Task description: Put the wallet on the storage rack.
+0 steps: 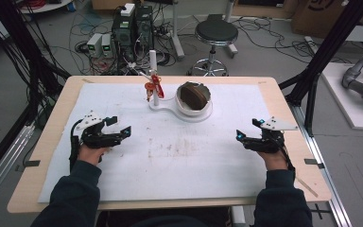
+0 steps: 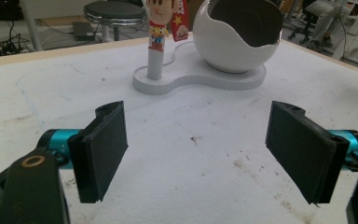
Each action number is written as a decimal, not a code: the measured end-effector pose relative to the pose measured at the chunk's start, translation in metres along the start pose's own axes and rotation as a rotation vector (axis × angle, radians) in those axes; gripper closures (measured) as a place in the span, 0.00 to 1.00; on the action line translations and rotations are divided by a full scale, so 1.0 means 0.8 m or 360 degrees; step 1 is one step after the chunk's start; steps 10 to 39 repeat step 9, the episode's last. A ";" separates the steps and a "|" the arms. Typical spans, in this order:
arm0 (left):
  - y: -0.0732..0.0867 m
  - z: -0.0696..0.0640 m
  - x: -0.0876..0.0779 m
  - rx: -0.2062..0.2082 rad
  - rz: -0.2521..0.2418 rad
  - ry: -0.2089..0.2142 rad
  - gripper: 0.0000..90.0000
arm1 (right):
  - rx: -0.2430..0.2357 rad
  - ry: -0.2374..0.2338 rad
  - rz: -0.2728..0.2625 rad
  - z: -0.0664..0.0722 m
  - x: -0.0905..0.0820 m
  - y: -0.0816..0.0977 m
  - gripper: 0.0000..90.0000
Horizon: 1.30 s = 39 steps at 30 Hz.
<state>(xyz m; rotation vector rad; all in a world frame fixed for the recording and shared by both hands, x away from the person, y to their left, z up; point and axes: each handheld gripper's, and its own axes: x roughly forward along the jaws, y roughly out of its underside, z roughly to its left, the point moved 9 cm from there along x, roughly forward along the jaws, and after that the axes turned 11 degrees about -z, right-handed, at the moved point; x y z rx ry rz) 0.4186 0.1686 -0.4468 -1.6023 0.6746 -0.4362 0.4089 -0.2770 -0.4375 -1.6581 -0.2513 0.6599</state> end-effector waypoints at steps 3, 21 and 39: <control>0.000 0.001 -0.001 -0.0004 -0.0003 -0.0004 0.23 | 0.0003 -0.0001 0.0003 0.000 0.001 0.001 0.23; 0.000 0.001 -0.001 0.0000 -0.0002 -0.0003 0.23 | 0.0009 -0.0007 -0.0003 0.000 0.001 0.000 0.23; 0.000 0.001 -0.001 0.0000 -0.0002 -0.0003 0.23 | 0.0009 -0.0007 -0.0003 0.000 0.001 0.000 0.23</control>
